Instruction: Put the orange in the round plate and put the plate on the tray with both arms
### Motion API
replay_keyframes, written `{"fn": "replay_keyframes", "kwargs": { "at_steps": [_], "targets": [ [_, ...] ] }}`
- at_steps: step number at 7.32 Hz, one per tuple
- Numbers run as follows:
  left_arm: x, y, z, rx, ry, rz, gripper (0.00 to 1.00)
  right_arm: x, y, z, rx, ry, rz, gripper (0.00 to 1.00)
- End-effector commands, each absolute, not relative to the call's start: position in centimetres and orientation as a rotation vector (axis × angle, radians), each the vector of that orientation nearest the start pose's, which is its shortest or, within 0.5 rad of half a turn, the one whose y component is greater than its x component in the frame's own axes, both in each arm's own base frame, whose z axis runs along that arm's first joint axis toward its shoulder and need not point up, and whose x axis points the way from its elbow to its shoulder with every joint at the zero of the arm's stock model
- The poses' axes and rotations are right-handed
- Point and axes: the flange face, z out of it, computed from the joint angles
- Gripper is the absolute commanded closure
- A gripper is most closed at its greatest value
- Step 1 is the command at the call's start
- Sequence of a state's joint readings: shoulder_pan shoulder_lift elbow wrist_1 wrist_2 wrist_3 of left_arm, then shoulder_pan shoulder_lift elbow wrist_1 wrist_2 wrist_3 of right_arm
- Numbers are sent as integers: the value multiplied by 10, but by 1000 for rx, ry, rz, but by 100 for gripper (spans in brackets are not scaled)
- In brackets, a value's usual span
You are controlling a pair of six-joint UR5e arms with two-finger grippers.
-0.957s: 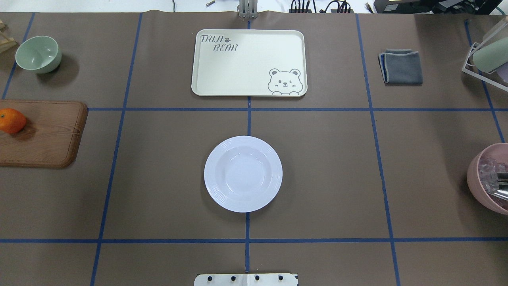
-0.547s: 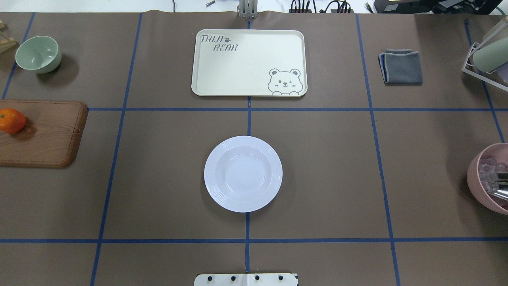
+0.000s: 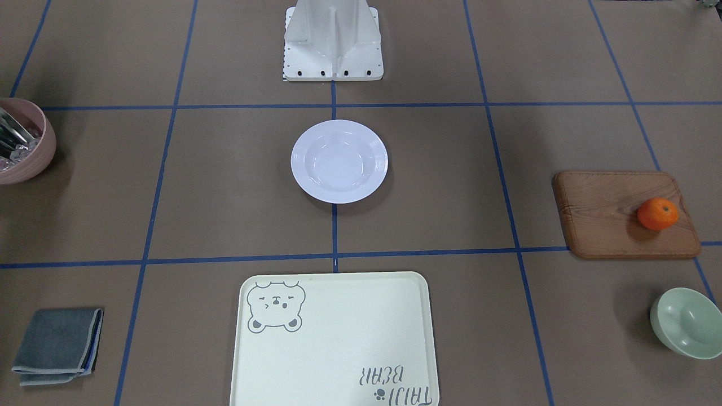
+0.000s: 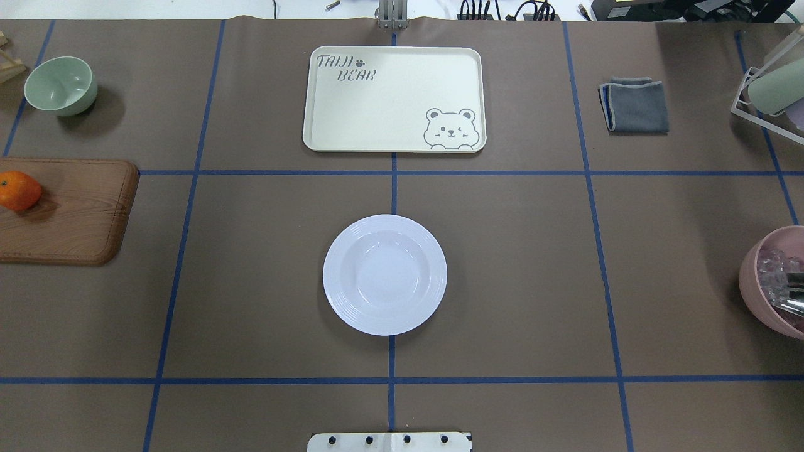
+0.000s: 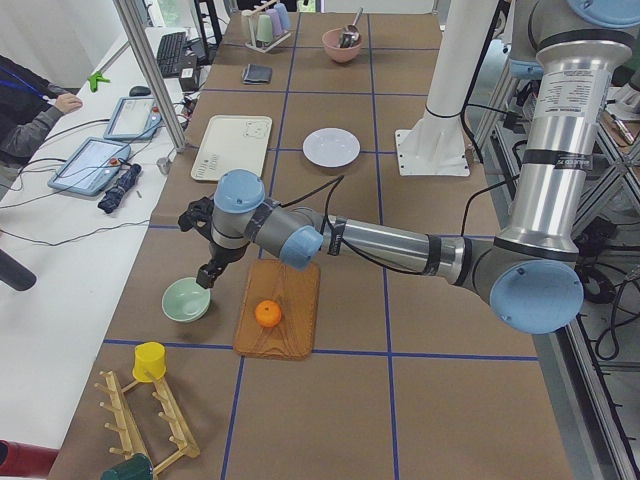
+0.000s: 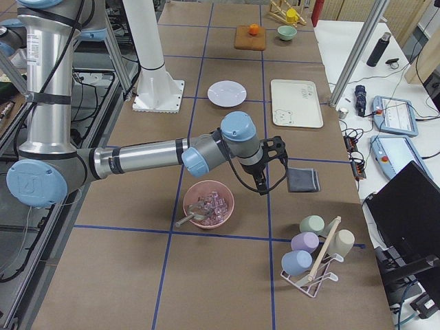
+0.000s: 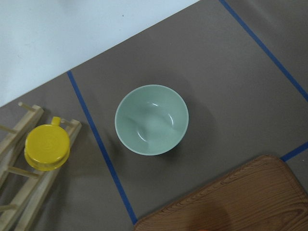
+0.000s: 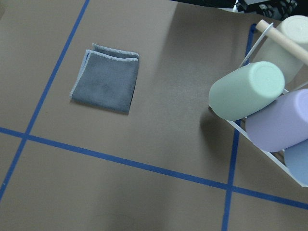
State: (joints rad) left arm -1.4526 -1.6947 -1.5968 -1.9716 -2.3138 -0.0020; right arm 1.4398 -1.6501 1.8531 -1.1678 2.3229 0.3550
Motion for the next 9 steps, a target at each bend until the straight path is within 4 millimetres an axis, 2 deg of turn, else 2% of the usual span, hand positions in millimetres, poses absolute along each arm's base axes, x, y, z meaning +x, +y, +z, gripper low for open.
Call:
{"fn": "replay_keyframes", "kwargs": {
  "at_steps": [1, 2, 3, 5, 7, 9],
  "targets": [
    [50, -553, 574, 396, 805, 243, 1, -70, -483, 468, 301, -893, 86, 0],
    [68, -548, 603, 365, 815, 248, 1, -104, -476, 451, 271, -891, 160, 0],
    [82, -545, 622, 336, 817, 263, 1, -126, -472, 447, 266, -877, 158, 0],
    [103, -541, 632, 316, 794, 289, 1, -131, -470, 449, 263, -870, 156, 0],
    [119, -540, 652, 321, 744, 306, 1, -135, -470, 448, 260, -872, 147, 0],
    [138, -535, 657, 302, 752, 319, 1, -138, -469, 448, 258, -872, 142, 0]
  ]
}}
